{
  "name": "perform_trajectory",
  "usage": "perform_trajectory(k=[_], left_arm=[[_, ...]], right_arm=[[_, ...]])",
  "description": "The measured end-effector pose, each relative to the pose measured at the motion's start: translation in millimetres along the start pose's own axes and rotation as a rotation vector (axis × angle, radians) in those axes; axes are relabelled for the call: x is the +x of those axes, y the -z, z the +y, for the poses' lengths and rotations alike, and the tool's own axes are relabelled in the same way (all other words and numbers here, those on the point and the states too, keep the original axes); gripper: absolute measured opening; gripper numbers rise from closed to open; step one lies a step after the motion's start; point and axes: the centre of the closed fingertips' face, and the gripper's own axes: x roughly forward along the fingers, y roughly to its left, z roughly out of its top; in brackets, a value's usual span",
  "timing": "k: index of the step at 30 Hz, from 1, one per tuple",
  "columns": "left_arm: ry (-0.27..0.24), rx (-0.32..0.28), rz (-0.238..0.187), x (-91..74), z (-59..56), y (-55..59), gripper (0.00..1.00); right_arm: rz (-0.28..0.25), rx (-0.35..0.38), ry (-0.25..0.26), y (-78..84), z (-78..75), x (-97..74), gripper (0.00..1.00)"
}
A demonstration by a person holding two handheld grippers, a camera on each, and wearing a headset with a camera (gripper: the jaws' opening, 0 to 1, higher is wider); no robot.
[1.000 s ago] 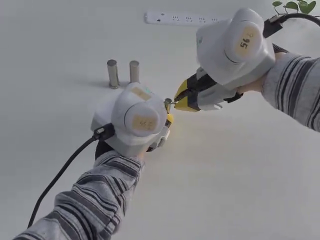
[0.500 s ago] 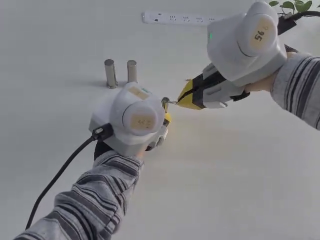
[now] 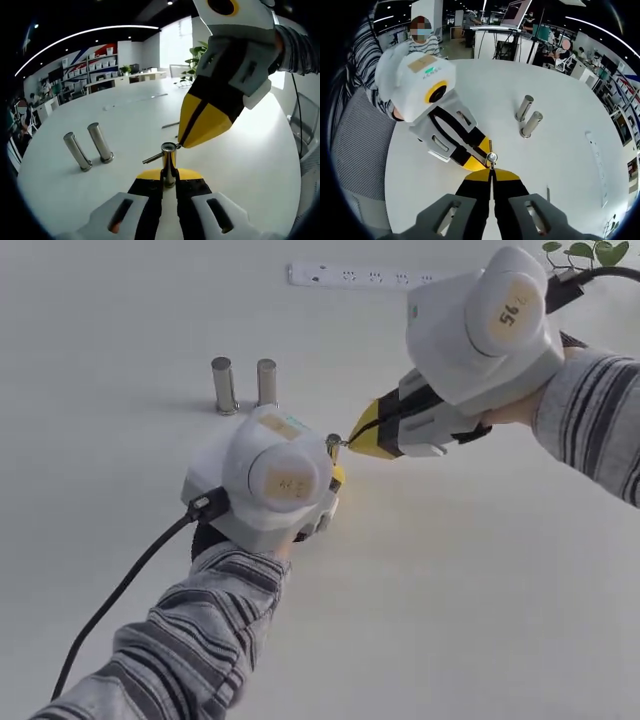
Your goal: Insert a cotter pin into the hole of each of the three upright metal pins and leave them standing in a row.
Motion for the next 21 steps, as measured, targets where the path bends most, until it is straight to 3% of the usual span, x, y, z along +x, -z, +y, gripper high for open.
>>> perform_trajectory(k=[6, 12, 21], left_arm=[[0.0, -0.001, 0.0, 0.2, -0.3, 0.1, 0.05], [0.0, -0.003, -0.001, 0.7, -0.2, 0.1, 0.05], [0.001, -0.004, 0.003, 1.0, 0.8, 0.0, 0.05]], right_arm=[[-0.002, 0.005, -0.001, 0.3, -0.6, 1.5, 0.0], [-0.006, 0.059, 0.019, 3.0, -4.2, -0.3, 0.0], [-0.032, 0.141, 0.067, 9.1, -9.1, -5.4, 0.13]])
